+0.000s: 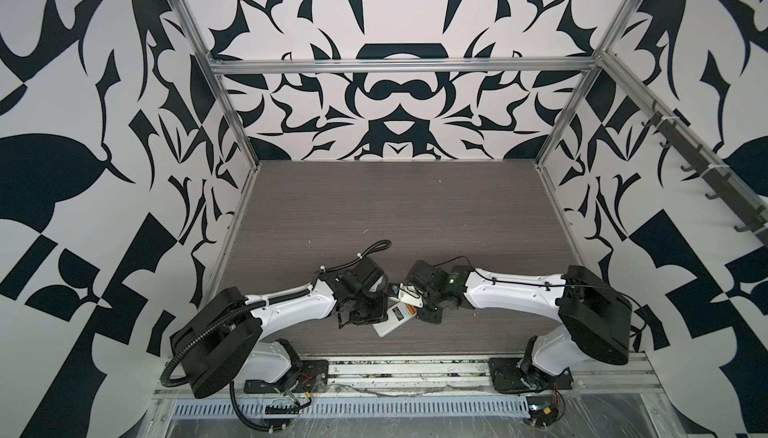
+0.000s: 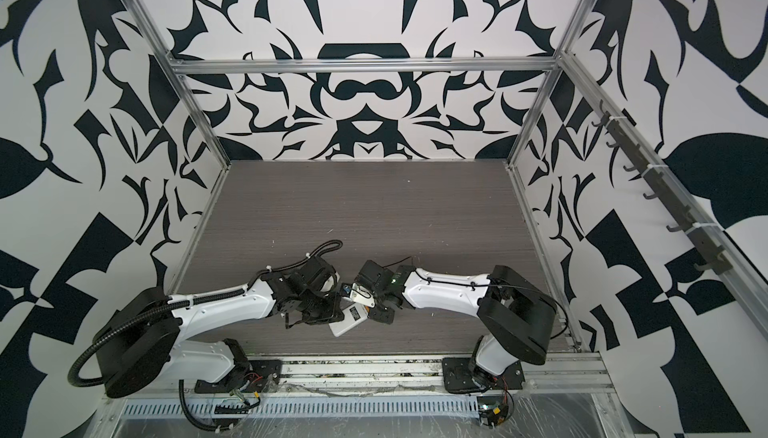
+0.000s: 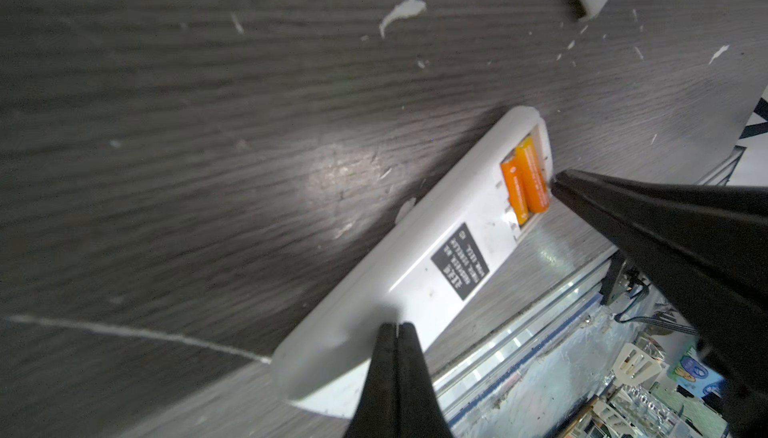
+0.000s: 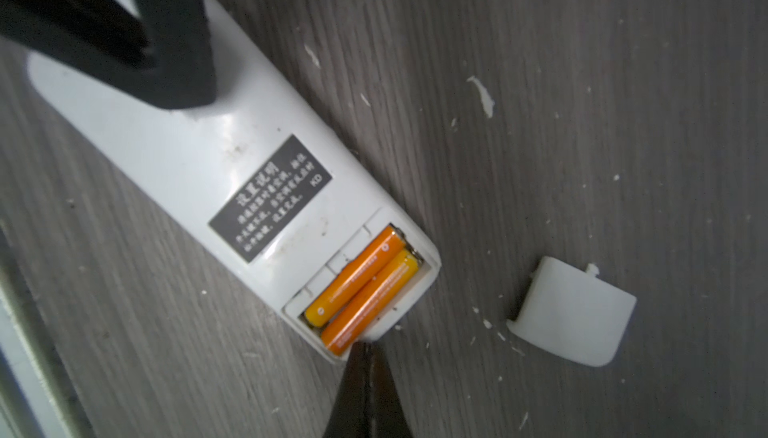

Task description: Load the batteries into the remote control

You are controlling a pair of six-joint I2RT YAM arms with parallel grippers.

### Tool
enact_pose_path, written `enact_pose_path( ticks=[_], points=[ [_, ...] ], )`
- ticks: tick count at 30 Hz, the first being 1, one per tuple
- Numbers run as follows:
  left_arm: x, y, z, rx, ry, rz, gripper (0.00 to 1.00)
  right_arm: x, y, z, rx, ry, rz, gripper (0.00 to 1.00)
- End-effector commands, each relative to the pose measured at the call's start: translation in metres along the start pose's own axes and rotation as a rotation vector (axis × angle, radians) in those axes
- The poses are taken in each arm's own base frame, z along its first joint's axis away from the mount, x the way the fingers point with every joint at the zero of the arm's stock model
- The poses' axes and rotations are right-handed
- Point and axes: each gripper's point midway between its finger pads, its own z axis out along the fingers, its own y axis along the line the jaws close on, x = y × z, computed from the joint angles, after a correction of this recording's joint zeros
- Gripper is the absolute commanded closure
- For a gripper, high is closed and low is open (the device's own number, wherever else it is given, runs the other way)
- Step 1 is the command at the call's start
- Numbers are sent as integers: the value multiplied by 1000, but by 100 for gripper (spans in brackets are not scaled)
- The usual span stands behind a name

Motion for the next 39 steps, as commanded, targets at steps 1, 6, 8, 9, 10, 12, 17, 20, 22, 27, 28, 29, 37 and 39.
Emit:
enact_pose_path(
  ticks=[1,6,8,9,10,12,17,20,22,27,28,29,37,39],
  points=[
    [22,62,13,-225,47,-34,100,-23,-5,3,18,-62,-1,96],
    [23,62,12,-226,48,-36,100,-21,-10,0,42,-43,29,98],
    [23,63,11,-227,46,-36,100,-25,-12,-9,54,-67,51,98],
    [23,63,11,-228,44,-36,100,-27,-12,-13,54,-83,61,98],
    [23,63,11,-227,45,-36,100,-32,-11,-20,49,-107,72,98],
    [23,62,11,-225,44,-35,100,-37,-8,-27,28,-139,79,98],
    [23,62,11,-223,43,-35,100,-37,-4,-25,2,-132,76,100],
    [24,63,11,-223,42,-38,100,-37,-3,-21,-5,-118,76,100],
    [24,63,10,-222,39,-39,100,-37,-2,-18,-17,-103,78,100],
    [25,65,9,-225,37,-41,100,-33,0,-11,-49,-45,78,100],
    [25,65,9,-224,36,-40,100,-31,0,-8,-58,-31,75,100],
    [25,65,10,-225,36,-39,100,-30,1,-6,-67,-18,75,100],
    [25,67,11,-225,35,-39,100,-13,-3,4,-77,82,98,100],
    [25,66,10,-224,33,-38,100,-11,-4,5,-76,98,103,100]
  ],
)
